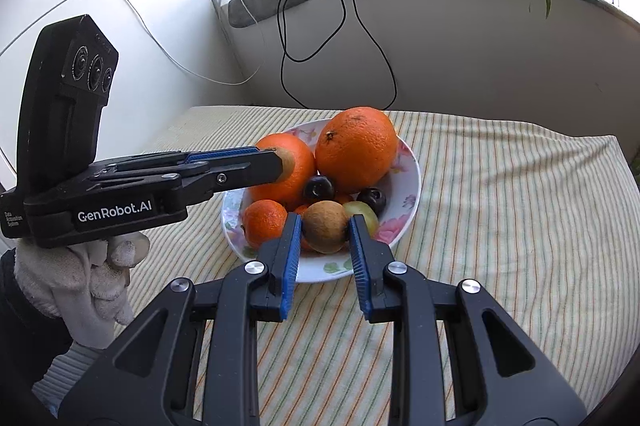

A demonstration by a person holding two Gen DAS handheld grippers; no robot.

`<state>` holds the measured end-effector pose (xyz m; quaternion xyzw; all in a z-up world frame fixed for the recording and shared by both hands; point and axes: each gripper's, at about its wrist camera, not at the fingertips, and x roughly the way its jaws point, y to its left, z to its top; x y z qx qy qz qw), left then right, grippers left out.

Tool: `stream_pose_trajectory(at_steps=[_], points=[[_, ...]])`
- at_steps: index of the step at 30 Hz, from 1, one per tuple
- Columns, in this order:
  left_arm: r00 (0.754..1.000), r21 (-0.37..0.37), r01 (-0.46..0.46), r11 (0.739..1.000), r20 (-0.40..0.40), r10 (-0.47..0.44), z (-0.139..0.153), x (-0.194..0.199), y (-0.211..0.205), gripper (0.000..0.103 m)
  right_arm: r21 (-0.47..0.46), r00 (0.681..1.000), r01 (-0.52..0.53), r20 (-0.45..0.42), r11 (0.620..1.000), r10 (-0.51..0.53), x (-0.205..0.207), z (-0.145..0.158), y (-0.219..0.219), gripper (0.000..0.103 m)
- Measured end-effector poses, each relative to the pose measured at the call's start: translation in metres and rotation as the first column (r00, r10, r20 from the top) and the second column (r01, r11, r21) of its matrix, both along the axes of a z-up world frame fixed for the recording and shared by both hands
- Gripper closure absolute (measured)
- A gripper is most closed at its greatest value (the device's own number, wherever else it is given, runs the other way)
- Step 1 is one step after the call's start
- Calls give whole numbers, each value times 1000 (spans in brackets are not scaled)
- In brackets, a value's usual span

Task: Organize fruits
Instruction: 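Carry the kiwi in the left tool while the right tool carries its kiwi over the plate, then lower both kiwis onto the plate and open both tools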

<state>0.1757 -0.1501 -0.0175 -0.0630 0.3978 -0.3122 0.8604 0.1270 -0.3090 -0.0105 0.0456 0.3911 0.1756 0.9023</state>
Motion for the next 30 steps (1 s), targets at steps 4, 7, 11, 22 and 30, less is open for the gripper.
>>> stream_pose_trajectory(at_steps=[4,7,11,22,30], points=[[1000,8,0,1000,-1,0,0,2,-3,79,-1,1000,1,-4,1000,-1,2,-2,-2,78],[1000,12,-5,1000,4,5,1,3,-5,79,-3,1000,-8,-16,1000,8,5,-4,-1,78],[1000,20,4,1000,12,-4,2,2,-8,79,-2,1000,-11,-21,1000,11,7,-6,-1,77],[999,50,-5,999,37,3,4,2,-10,64,-21,1000,-3,-22,1000,2,9,-7,-2,77],[999,65,-15,998,52,12,5,0,-9,64,-38,1000,12,-5,999,-12,9,-7,-2,48]])
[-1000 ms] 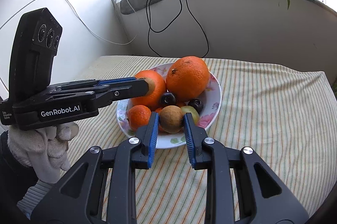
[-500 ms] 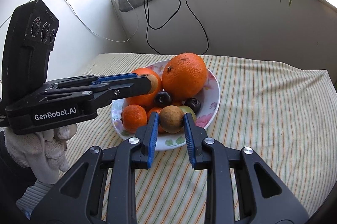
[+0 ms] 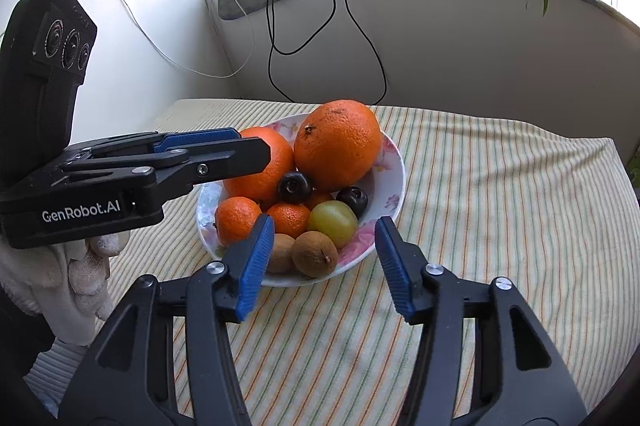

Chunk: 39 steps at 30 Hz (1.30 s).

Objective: Organize fruits

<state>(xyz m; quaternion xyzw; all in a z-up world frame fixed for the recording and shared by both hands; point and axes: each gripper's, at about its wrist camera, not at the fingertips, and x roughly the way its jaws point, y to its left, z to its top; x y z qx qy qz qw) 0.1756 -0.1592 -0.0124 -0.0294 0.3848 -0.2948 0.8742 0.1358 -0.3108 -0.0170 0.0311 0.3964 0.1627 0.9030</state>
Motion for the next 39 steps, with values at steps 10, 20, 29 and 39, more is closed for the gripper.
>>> stream_pose_trajectory(at_steps=[10,20,29,39], points=[[1000,-2,-12,1000,24,12,6,-7,7,56,7,1000,12,13,1000,-12,-8,7,-2,48],[996,5,-76,997,54,75,11,-29,21,40,-2,998,41,50,999,-41,-26,20,-2,27],[982,55,-154,987,115,147,18,-62,31,31,-26,991,108,78,994,-106,-44,32,-10,16],[967,87,-212,973,160,196,21,-85,37,25,-72,974,191,138,979,-180,-62,39,-16,4]])
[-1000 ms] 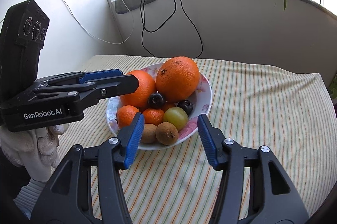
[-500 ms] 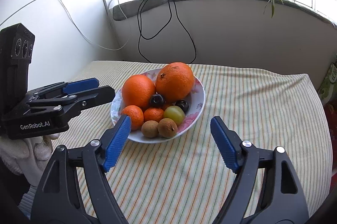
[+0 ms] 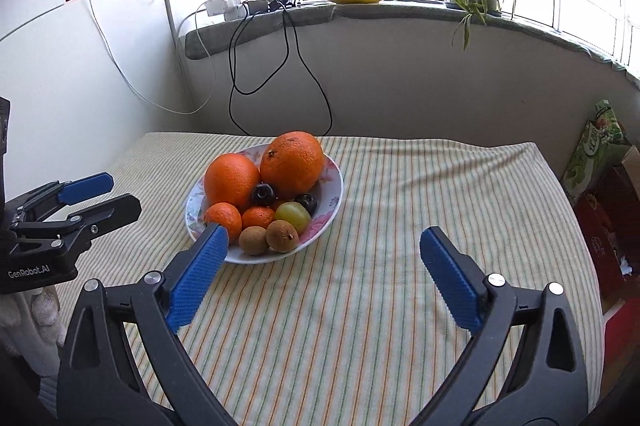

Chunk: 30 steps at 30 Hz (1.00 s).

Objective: Organize fruits

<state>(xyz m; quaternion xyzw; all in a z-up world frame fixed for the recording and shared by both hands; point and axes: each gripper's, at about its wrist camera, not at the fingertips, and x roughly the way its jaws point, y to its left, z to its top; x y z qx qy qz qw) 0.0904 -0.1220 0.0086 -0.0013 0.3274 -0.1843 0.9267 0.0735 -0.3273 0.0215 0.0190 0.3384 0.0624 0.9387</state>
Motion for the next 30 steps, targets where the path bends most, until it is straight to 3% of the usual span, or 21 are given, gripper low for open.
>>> stream_pose_trajectory(at_steps=[30], points=[[1000,14,-7,1000,10,7,0,-7,-3,25,9,1000,4,-6,1000,-4,-5,0,2,4]])
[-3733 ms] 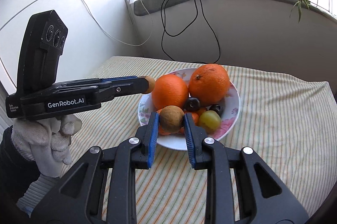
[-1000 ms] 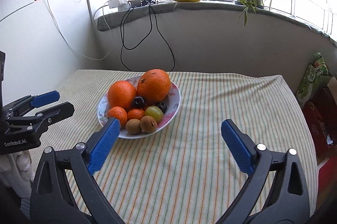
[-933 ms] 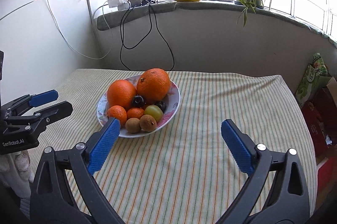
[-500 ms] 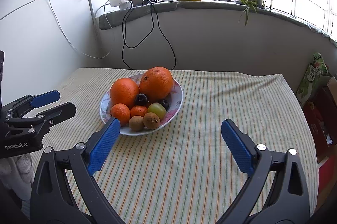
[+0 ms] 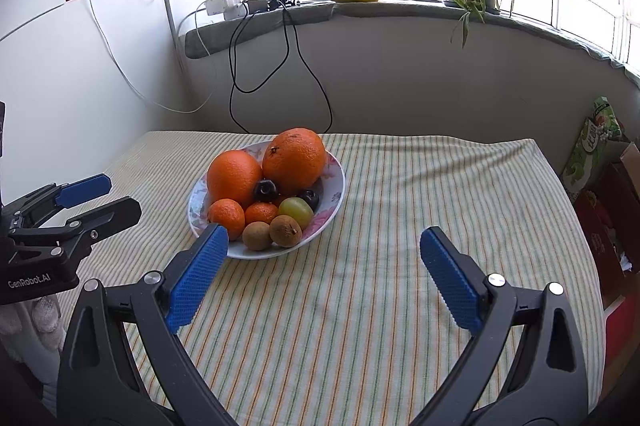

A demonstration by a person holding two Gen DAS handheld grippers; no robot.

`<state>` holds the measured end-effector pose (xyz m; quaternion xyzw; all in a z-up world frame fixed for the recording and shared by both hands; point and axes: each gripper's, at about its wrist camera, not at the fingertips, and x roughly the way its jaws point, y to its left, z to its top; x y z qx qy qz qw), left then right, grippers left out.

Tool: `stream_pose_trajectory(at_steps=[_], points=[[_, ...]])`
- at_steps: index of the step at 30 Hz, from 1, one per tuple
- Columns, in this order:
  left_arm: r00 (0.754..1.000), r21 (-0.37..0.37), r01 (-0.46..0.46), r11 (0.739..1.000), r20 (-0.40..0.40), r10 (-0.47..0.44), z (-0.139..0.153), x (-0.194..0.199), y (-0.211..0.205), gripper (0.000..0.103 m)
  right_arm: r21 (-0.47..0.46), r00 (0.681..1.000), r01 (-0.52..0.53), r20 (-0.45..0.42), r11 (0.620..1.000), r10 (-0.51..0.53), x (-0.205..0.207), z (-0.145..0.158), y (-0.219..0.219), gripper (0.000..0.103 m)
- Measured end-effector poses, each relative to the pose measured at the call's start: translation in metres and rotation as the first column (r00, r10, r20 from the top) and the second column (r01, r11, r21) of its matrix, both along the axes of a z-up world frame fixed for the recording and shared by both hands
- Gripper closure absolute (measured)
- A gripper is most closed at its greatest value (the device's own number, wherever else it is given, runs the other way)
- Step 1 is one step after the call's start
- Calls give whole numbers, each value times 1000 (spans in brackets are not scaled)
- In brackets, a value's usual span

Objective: Organize fruits

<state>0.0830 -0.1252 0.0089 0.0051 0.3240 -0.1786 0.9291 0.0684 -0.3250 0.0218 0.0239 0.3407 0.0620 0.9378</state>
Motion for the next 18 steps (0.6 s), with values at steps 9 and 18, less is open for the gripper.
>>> stream_pose_trajectory(at_steps=[9,18], points=[[1000,4,2,1000,0,-2,-1,-1,-2,25,0,1000,2,0,1000,-2,0,0,-1,4],[1000,10,-4,1000,17,4,0,-3,-1,25,10,1000,14,-8,1000,-14,0,-3,-3,4]])
